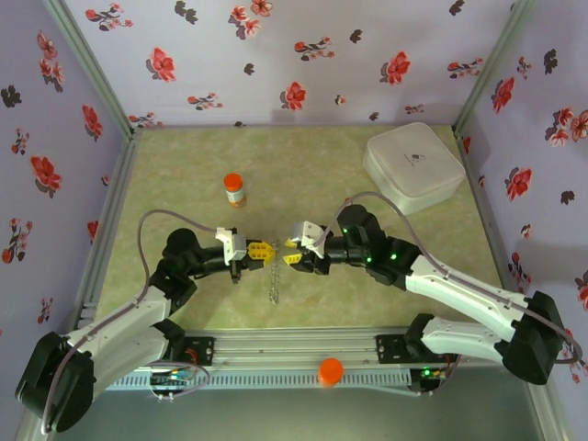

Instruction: Put the keys on the keyring

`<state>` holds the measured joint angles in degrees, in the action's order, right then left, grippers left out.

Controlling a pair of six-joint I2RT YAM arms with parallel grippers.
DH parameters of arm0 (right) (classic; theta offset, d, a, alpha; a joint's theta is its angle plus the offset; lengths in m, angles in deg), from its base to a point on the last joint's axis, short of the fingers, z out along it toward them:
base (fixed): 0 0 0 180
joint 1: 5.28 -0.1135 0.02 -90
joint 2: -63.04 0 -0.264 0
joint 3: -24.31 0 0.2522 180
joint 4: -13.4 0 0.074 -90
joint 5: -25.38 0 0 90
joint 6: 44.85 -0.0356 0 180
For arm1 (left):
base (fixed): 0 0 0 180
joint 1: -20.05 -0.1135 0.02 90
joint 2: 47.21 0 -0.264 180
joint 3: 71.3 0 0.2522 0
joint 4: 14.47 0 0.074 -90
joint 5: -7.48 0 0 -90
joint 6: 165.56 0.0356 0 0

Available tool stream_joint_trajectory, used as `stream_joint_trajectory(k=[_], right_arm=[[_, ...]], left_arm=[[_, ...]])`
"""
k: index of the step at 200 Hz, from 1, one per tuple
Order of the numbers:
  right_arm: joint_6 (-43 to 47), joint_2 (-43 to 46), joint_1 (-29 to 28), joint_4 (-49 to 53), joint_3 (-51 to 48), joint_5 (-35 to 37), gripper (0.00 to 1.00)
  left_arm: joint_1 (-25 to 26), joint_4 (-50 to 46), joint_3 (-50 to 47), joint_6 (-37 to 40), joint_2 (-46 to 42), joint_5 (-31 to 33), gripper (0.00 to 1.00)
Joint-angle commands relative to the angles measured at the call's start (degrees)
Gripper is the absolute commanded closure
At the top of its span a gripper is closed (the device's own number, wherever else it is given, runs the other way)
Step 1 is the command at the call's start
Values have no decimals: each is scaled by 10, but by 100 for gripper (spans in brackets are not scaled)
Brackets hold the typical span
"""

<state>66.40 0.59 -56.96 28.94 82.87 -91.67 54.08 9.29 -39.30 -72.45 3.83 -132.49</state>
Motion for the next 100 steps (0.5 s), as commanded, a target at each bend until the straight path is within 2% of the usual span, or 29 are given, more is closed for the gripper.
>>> stream_joint_trajectory(k=[1,39,54,79,88,100], right_arm=[[-33,-12,-6,-75,-4,-13,66],[-34,-28,-7,-78,3,-34,75],[-34,-29,-6,-76,4,-40,82],[-30,-28,-7,-60,10,-46,99],[-28,-28,-7,-52,14,-51,100],[-25,-28,-7,-41,20,-55,100]], left_arm=[[1,42,0,-12,-1,-14,100],[1,40,0,-10,1,-14,100],[1,40,0,-10,2,-14,100],[0,38,0,-6,-1,-14,100],[1,36,0,-5,-1,-14,100],[1,31,0,2,0,-13,90]])
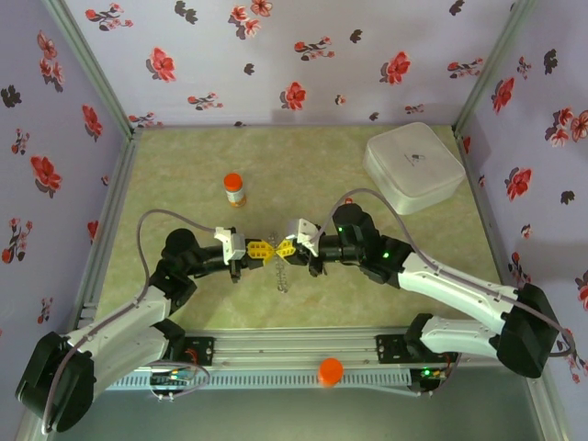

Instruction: Put the keys on the keyring

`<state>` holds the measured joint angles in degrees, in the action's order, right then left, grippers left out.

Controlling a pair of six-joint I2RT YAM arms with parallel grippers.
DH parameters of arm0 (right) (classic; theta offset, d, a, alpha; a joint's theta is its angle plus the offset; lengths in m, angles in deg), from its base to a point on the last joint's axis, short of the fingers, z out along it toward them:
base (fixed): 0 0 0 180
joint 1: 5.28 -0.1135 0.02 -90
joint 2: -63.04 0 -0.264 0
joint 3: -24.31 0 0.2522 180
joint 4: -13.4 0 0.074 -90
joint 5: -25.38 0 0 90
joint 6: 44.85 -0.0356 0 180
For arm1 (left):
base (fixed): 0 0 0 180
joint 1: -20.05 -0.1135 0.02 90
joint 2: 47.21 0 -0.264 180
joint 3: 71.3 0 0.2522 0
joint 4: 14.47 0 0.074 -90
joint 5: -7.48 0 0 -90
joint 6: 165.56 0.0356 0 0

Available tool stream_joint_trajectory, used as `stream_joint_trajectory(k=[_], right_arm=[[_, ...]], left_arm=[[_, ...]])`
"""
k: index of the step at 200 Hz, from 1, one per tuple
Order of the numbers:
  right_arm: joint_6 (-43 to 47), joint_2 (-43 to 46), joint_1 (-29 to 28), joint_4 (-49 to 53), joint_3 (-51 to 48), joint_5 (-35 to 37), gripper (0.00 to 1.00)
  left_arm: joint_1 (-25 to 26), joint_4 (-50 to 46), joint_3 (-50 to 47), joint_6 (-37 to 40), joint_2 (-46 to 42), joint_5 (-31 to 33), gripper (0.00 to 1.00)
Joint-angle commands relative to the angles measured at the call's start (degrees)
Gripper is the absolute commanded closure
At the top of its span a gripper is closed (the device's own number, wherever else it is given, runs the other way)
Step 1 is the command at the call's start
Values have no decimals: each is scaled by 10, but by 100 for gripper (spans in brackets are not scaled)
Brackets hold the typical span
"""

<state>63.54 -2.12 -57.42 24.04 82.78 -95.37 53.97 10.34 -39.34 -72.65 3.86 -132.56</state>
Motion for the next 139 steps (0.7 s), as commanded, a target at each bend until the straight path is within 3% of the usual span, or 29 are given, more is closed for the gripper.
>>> stream_joint_trajectory(k=[1,21,45,79,122,139], right_arm=[[4,-1,-2,9,21,-18,100],[14,-9,-5,41,40,-24,100],[52,-30,-12,137,87,-14,100],[90,-55,-16,235,140,-3,100],[94,-79,-25,239,157,-28,100],[94,-83,-26,234,156,-27,100]], left_arm=[[2,20,1,4,-1,-12,90],[2,10,0,10,0,-13,82],[3,-7,3,17,-1,-13,80],[3,-58,13,44,-5,-13,88],[4,-65,15,47,-3,-19,100],[4,-65,15,47,-4,-19,100]])
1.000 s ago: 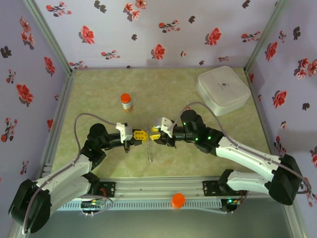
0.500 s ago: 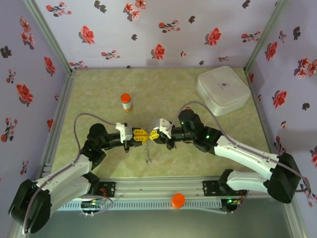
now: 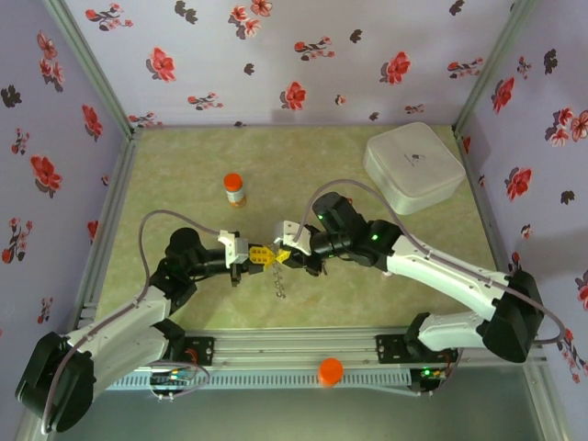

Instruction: Put the keys on the keyring

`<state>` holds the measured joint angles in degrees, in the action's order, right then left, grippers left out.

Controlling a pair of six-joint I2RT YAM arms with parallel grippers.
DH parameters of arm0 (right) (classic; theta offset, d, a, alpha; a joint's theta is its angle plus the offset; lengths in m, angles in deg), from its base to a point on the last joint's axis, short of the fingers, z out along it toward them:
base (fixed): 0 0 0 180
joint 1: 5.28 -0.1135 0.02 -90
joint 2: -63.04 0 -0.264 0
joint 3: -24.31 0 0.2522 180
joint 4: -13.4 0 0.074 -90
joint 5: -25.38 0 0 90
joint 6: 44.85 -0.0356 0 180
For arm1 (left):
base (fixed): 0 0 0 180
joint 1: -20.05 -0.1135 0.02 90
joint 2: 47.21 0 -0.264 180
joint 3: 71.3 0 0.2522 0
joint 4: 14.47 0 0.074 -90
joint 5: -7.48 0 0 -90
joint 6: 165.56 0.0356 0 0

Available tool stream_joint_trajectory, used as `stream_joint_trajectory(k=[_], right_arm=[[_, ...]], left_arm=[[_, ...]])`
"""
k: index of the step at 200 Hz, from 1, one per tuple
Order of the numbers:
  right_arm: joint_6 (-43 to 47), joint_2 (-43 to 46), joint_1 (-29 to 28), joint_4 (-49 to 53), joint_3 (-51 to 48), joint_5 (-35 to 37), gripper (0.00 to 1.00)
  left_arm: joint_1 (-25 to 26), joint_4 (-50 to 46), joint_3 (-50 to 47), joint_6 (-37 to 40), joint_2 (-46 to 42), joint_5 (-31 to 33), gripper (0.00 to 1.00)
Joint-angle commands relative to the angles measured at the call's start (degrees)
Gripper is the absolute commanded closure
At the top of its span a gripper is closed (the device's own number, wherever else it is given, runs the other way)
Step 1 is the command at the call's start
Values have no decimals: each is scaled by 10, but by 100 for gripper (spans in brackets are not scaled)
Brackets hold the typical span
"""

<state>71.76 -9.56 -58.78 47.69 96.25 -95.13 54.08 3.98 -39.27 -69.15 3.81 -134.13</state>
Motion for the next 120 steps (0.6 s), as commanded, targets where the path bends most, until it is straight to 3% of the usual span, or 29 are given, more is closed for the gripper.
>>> stream_joint_trajectory(k=[1,4,15,36,59,96,120], right_arm=[[12,-8,-12,-3,22,-29,100],[11,-6,-12,-4,20,-26,100],[5,5,-11,-18,8,-9,85],[-43,48,9,-55,-28,22,72],[-152,93,24,-85,-69,146,60],[-395,111,25,-54,-121,407,66],[-501,83,30,44,-103,460,68]], left_arm=[[3,-1,14,13,-4,-4,100],[3,-1,14,13,-5,-4,100],[3,-1,13,16,-8,0,100],[3,-3,10,23,-17,17,100],[3,-12,9,30,-25,36,100],[3,-58,21,46,-22,78,100],[3,-89,26,52,-18,121,100]])
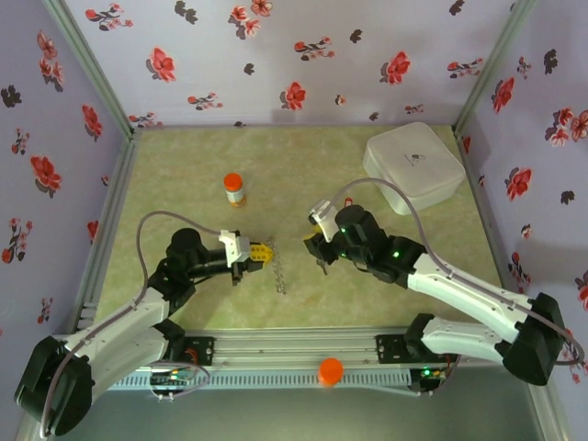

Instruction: Put the keys on the keyring

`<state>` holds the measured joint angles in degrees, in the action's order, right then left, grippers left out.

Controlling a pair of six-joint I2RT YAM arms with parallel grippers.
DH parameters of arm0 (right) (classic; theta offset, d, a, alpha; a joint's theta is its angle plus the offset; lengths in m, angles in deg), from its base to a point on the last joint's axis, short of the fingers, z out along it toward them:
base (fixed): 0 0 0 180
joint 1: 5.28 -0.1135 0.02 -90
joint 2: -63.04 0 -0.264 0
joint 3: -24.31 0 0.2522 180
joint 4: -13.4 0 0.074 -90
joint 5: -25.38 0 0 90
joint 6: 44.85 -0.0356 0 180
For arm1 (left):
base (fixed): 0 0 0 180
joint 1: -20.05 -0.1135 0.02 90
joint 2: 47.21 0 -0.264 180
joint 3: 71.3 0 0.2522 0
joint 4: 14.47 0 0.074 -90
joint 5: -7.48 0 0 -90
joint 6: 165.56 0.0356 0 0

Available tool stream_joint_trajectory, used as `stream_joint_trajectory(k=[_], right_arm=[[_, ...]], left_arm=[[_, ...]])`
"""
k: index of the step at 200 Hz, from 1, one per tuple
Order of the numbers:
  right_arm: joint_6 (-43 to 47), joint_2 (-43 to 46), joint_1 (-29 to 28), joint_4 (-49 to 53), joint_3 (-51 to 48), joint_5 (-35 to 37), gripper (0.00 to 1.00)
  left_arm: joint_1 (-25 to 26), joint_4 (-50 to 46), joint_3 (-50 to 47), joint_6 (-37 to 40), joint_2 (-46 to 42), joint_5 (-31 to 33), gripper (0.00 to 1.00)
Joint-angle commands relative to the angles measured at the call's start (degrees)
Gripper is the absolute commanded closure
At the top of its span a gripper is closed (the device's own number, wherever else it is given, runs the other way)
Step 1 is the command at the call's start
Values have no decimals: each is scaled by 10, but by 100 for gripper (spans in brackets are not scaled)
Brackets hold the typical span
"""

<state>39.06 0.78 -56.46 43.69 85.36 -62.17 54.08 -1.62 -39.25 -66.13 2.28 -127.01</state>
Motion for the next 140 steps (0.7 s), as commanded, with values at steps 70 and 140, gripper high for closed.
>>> stream_joint_trajectory(k=[70,140], right_arm=[[-328,-191,48,159,65,64,64],[-374,-298,41,129,97,40,64]], left_arm=[[3,-61,40,28,32,82,100],[3,-69,43,38,32,80,100]])
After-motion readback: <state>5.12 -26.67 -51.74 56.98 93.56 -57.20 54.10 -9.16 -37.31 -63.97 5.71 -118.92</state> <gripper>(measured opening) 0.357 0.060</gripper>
